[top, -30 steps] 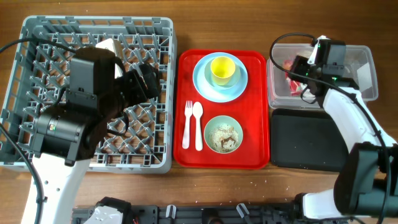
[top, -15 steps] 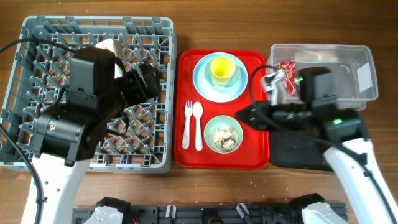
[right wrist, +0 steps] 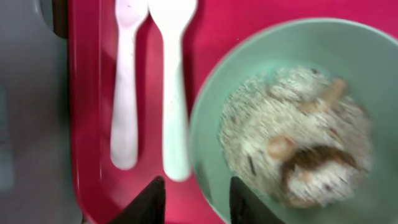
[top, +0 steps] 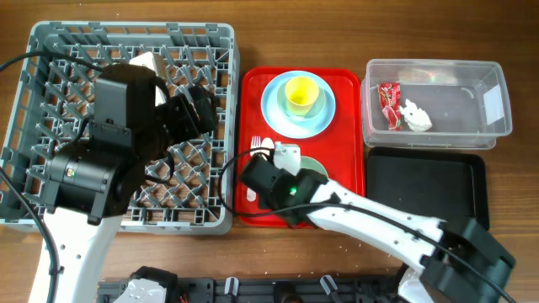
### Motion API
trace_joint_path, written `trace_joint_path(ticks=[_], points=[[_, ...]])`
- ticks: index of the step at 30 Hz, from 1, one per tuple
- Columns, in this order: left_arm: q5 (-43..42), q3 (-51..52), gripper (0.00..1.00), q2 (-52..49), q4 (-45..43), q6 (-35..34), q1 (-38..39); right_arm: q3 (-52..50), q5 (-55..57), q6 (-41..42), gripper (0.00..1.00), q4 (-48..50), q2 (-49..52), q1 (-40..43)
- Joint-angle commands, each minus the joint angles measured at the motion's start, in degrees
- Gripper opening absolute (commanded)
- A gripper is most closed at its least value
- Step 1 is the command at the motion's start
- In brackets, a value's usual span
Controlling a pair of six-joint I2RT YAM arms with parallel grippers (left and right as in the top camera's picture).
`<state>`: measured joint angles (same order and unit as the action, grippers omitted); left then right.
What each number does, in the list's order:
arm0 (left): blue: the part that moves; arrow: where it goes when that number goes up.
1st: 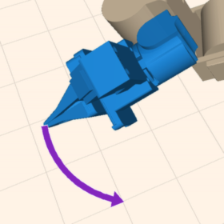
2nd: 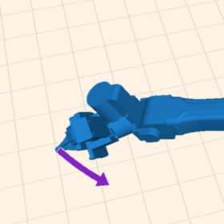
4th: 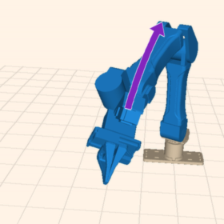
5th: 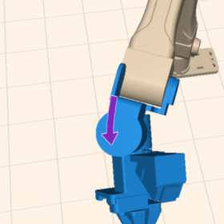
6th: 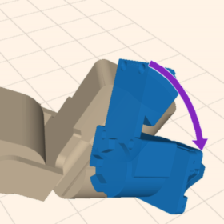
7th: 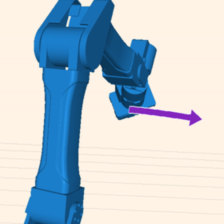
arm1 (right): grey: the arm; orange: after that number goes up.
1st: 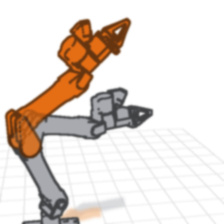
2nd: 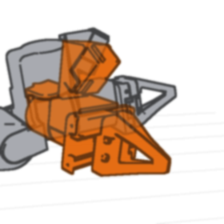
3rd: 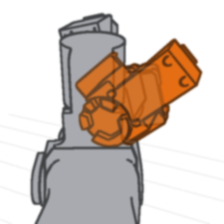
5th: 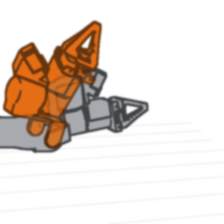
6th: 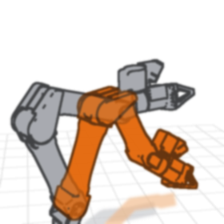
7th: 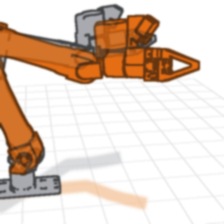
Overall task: Sort waste into correct bins and load items into the dishwasher rack
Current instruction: 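Grasp the rim of the green rice bowl with the right gripper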
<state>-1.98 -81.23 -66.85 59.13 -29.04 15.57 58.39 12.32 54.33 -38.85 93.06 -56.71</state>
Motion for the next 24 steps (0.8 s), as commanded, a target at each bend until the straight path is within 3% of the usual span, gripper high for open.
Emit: trace_joint_path(ticks=[1,4,7,24], points=[[0.2,-0.2,1.00,0.3,-0.1,0.3,-0.4,-0.4,1.7,-3.2,0.33,2.7,3.6,-0.1],[0.2,-0.2,1.00,0.3,-0.1,0.3,-0.4,-0.4,1.8,-3.3,0.30,2.9,4.0,-0.1],[0.2,-0.2,1.00,0.3,-0.1,0.3,-0.4,-0.4,2.7,-3.4,0.20,2.1,4.0,0.9],[0.2,-0.2,1.00,0.3,-0.1,0.3,-0.4,-0.4,0.1,-10.9,0.19,-4.7,3.9,12.9]])
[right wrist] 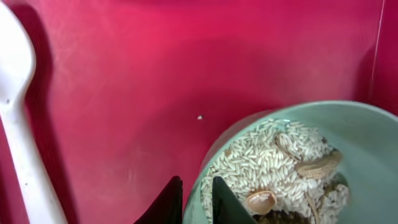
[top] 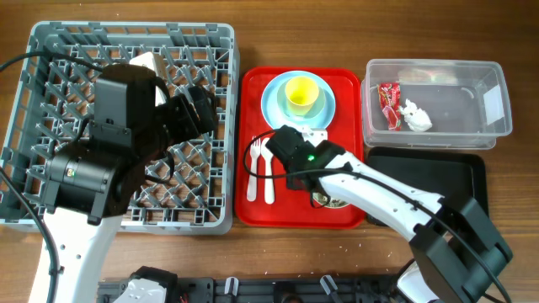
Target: Sort waste into correct bins and load items into the dishwasher rack
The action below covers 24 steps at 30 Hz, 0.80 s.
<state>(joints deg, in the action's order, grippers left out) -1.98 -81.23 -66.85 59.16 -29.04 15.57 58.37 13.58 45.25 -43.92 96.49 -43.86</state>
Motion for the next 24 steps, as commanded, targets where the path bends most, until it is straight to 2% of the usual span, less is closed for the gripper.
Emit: trace_joint_path(ticks=[1,5,16,20,24], points=[[0.1,-0.2,1.00,0.3,-0.1,0.3,-0.4,-0.4,-2.3,-1.8,0.19,0.4,0.5,0.0],[0.2,-0.2,1.00,0.3,-0.1,0.3,-0.4,-0.4,-5.9,-1.8,0.19,-0.2,0.5,0.0],[0.1,-0.2,1.00,0.3,-0.1,0.3,-0.4,-0.4,-6.2,-1.8,0.22,-2.2,0.5,0.0],[0.2,-0.2,1.00,0.3,-0.1,0.3,-0.4,0.3,-6.2,-3.5,0.26,-2.2,0.2,0.0],[0.2,-0.2,1.00,0.3,-0.1,0.3,-0.4,7.7,-5.7,-7.3,0.37,-6.2,-4.8,0.4]])
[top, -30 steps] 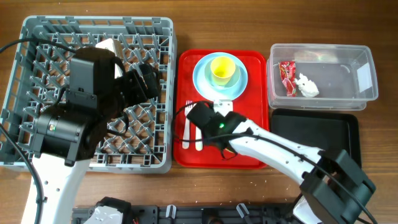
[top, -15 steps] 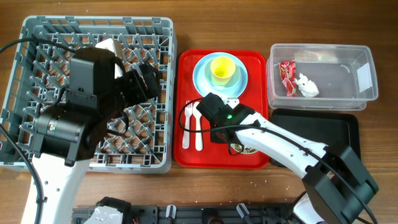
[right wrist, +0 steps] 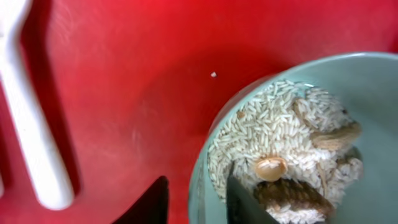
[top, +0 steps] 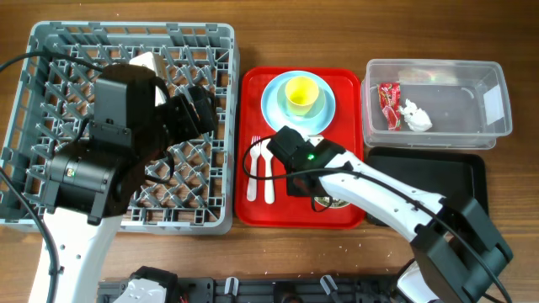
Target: Sort waste into correct bins and load items into the dishwasher rack
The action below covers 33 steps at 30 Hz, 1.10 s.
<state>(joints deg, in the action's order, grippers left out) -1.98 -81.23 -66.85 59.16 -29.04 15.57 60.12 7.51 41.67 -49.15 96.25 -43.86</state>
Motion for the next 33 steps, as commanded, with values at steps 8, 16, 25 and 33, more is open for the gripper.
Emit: trace_joint_path(ticks=[8,16,25,33], points=[[0.2,-0.2,1.00,0.3,-0.1,0.3,-0.4,6.7,3.3,-4.2,0.04,-12.8,-11.1,13.6],[0.2,-0.2,1.00,0.3,-0.1,0.3,-0.4,-5.6,4.3,-4.2,0.05,-9.3,-11.1,25.0],[0.2,-0.2,1.00,0.3,-0.1,0.3,-0.4,-9.1,3.5,-4.2,0.27,-4.4,-11.1,25.7],[0.2,-0.2,1.00,0.3,-0.1,0.3,-0.4,-9.5,3.2,-7.1,0.29,-2.2,-11.1,25.7]])
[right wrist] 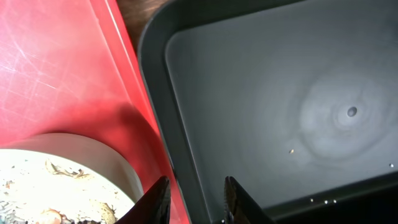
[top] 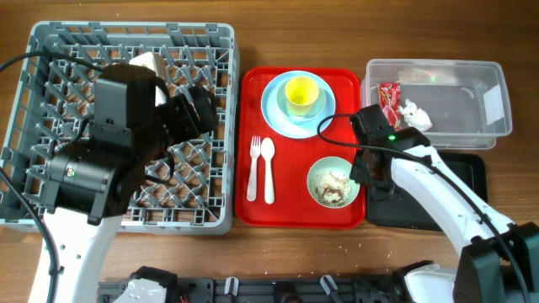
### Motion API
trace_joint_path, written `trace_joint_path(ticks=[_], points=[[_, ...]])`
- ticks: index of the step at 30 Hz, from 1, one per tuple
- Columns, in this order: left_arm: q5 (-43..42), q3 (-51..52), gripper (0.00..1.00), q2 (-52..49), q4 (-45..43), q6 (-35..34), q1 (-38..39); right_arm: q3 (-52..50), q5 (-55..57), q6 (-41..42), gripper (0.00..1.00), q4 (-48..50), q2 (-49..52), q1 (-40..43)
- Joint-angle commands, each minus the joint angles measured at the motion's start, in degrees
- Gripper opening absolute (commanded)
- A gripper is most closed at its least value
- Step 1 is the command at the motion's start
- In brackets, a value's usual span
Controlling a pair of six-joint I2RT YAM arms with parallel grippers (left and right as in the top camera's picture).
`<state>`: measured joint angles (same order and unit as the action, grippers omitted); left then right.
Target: Sort waste into correct bins and load items into the dishwasher rack
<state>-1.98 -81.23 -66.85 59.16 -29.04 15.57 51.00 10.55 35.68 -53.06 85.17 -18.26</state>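
Note:
A green bowl (top: 334, 183) of rice and scraps sits on the red tray (top: 253, 93), front right; its rim shows in the right wrist view (right wrist: 74, 162). My right gripper (top: 371, 174) hangs just right of the bowl, open and empty (right wrist: 196, 190), its fingers astride the left rim of the black bin (right wrist: 280, 93). A white fork (top: 254, 167) and spoon (top: 269, 168) lie on the tray's left. A yellow cup (top: 301, 94) stands on a blue plate (top: 278, 114) at the tray's back. My left gripper (top: 195, 109) hovers over the grey dishwasher rack (top: 50, 50); its jaws are unclear.
A clear bin (top: 497, 101) at the back right holds a red wrapper (top: 387, 103) and crumpled white paper (top: 415, 116). The black bin (top: 438, 181) lies in front of it. A pale item (top: 148, 62) sits in the rack beside the left arm.
My right gripper was over the bowl's left rim near the tray's middle, jaws open astride it. Now it is right of the bowl, over the black bin's left rim. The left arm is unchanged.
My right gripper was first at the tray's front left, by the fork and spoon handles. Then it was at the tray's middle with jaws narrow by the bowl's rim, then wider astride that rim. Now it stands between bowl and black bin, empty.

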Motion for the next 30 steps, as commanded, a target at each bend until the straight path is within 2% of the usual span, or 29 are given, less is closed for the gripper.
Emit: trace_joint_path(ticks=[1,5,15,30], points=[[0.2,-0.2,1.00,0.3,-0.1,0.3,-0.4,-0.7,0.1,-1.2,0.28,2.5,0.0,0.1],[0.2,-0.2,1.00,0.3,-0.1,0.3,-0.4,-1.3,0.0,-1.2,0.27,4.5,0.0,0.1],[0.2,-0.2,1.00,0.3,-0.1,0.3,-0.4,-3.1,1.5,-4.3,0.18,9.6,0.0,0.1],[0.2,-0.2,1.00,0.3,-0.1,0.3,-0.4,-3.1,-0.9,-13.4,0.18,12.3,0.0,0.1]])
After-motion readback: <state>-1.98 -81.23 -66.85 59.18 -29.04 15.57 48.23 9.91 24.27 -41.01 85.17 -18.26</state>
